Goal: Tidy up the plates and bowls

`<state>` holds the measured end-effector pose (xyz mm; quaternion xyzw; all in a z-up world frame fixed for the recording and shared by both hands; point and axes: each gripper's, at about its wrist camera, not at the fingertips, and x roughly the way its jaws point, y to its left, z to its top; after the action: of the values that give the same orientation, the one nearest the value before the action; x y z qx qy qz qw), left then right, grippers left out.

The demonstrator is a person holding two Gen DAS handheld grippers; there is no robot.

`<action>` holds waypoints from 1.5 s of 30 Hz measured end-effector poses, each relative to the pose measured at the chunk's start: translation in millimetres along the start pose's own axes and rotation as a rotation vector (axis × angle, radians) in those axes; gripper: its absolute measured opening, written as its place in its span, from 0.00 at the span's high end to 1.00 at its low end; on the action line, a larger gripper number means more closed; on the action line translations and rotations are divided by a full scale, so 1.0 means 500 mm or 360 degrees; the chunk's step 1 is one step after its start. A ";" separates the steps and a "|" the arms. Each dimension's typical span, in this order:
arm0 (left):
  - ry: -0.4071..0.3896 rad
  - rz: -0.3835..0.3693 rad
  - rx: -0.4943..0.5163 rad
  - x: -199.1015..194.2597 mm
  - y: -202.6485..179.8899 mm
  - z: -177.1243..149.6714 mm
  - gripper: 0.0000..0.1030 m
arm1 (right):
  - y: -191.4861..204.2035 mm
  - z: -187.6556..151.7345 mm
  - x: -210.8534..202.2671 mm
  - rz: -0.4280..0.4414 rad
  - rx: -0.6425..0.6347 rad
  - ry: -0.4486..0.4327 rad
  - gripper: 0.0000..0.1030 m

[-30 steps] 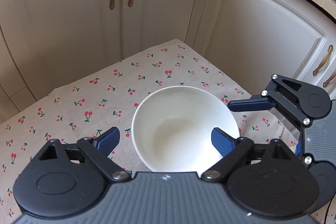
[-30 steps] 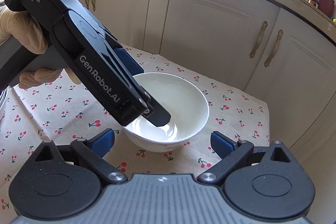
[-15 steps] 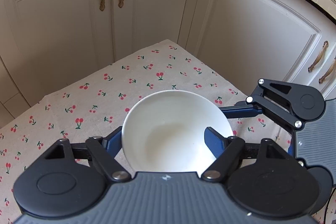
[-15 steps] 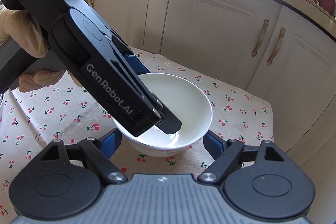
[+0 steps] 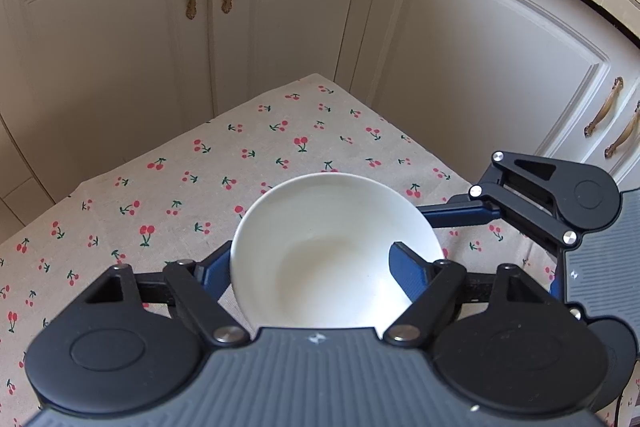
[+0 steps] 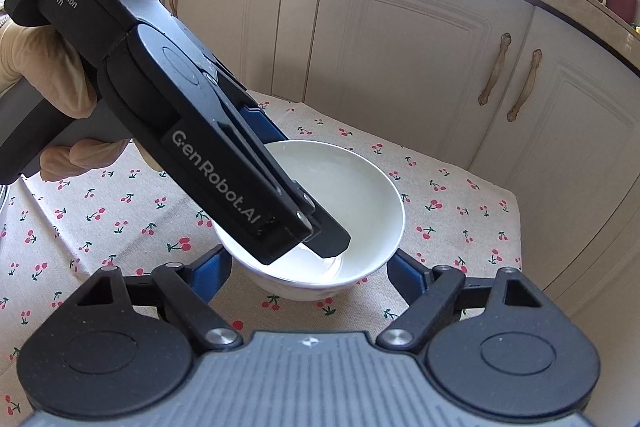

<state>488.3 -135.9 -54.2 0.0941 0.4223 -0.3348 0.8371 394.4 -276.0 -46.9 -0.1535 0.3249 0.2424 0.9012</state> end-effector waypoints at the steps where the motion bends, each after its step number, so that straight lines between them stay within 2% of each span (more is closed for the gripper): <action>1: 0.0002 0.0000 0.0002 -0.002 -0.002 -0.001 0.22 | -0.001 0.000 -0.001 0.0004 0.0008 0.0007 0.15; 7: -0.0022 -0.0011 0.0013 -0.033 -0.020 -0.007 0.22 | 0.008 0.001 -0.032 0.0005 0.0021 0.0004 0.15; 18: -0.0059 -0.0021 0.0040 -0.135 -0.086 -0.034 0.22 | 0.058 0.000 -0.145 -0.0018 0.0003 -0.0010 0.15; 31: -0.0094 -0.0037 0.0069 -0.250 -0.181 -0.091 0.22 | 0.136 -0.018 -0.287 -0.0040 0.0005 -0.0022 0.15; 45: -0.0126 -0.0039 0.0077 -0.332 -0.253 -0.166 0.22 | 0.215 -0.060 -0.370 -0.0049 -0.0009 -0.0041 0.15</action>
<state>284.6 -115.5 37.4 0.0959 0.3819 -0.3587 0.8463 196.9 -261.5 40.2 -0.1578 0.3102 0.2314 0.9085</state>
